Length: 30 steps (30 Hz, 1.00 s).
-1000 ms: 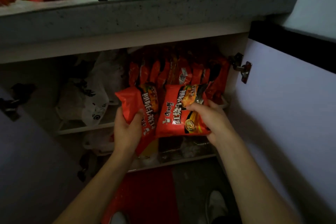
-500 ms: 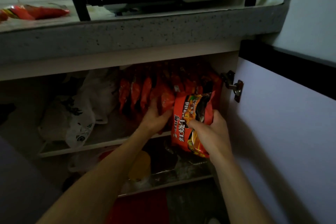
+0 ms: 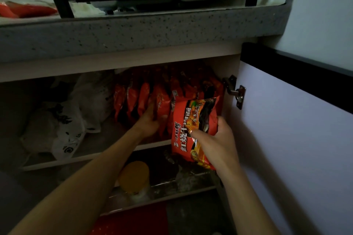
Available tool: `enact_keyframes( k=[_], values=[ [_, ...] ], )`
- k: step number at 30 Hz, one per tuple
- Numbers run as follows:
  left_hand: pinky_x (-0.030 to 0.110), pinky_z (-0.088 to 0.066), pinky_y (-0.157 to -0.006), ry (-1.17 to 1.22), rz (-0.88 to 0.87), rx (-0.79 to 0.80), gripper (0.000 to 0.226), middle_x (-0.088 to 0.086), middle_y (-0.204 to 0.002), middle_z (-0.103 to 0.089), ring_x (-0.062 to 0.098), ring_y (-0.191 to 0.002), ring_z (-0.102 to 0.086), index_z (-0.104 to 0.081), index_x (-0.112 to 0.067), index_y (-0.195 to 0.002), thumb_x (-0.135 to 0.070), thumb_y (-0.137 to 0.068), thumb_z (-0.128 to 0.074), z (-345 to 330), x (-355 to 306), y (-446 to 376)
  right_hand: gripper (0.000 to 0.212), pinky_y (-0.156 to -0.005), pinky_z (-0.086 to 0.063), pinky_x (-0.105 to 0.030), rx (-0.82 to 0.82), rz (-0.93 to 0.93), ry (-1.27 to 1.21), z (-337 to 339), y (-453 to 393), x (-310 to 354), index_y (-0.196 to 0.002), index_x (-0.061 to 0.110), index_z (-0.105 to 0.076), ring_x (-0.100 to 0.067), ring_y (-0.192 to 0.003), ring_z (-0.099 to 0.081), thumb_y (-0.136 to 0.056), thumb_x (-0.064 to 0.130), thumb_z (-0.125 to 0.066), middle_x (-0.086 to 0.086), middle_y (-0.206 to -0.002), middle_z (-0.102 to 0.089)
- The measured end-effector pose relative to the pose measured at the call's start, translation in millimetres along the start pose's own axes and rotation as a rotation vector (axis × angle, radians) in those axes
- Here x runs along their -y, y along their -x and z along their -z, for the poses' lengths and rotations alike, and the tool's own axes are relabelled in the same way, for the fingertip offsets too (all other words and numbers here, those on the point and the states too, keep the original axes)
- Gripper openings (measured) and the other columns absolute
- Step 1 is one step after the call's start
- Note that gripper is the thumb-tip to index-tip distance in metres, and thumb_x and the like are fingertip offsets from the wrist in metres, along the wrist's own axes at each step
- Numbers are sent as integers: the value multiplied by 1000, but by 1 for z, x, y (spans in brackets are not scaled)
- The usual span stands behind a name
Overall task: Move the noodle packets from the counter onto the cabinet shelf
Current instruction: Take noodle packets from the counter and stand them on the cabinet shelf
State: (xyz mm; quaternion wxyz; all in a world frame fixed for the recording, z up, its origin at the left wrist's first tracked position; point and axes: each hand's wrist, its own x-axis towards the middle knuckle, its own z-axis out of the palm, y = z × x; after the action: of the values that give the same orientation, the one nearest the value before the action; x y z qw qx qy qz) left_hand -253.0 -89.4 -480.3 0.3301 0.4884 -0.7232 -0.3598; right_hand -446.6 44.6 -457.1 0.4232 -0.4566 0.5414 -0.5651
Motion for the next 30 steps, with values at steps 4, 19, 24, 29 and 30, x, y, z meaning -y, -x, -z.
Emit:
enact_keyframes(
  k=[4, 19, 24, 29, 30],
  values=[
    [52, -38, -111, 56, 55, 62, 88, -2, -154, -38, 20, -138, -41, -13, -46, -151, -60, -79, -63, 8, 14, -5, 38, -74, -55, -27, -2, 24, -11, -1, -2, 3, -96, 44, -53, -7, -92, -67, -77, 22, -78, 14, -101, -67],
    [32, -58, -77, 677, 269, -135, 51, 4, -117, -70, 21, -104, -70, -55, -21, -128, -25, -80, -69, 30, -39, 138, 37, -70, -58, -29, 238, -19, -162, -45, 11, 15, -106, 37, -64, -9, -86, -73, -79, 16, -77, 7, -100, -74],
    [26, -56, -58, 735, 265, -320, 34, 9, -105, -73, 18, -82, -74, -60, -17, -119, -17, -85, -66, 41, -31, 155, 43, -86, -57, -34, 238, -20, -77, -73, 9, 8, -124, 31, -61, -11, -102, -68, -84, 24, -75, 8, -115, -69],
    [19, -53, -61, 317, 128, -696, 24, -12, -100, -63, 5, -87, -66, -49, -35, -107, -27, -91, -65, 55, -15, 150, 34, -85, -57, -32, 122, 4, -28, -76, 2, 0, -123, 24, -61, -10, -98, -68, -90, 20, -67, 7, -109, -69],
    [19, -53, -63, 223, 78, -730, 24, -13, -97, -62, 3, -87, -64, -49, -34, -106, -27, -91, -65, 55, -11, 144, 29, -82, -58, -30, 107, -3, -34, -76, 1, -1, -119, 23, -63, -10, -94, -69, -91, 19, -66, 5, -106, -70]
  ],
)
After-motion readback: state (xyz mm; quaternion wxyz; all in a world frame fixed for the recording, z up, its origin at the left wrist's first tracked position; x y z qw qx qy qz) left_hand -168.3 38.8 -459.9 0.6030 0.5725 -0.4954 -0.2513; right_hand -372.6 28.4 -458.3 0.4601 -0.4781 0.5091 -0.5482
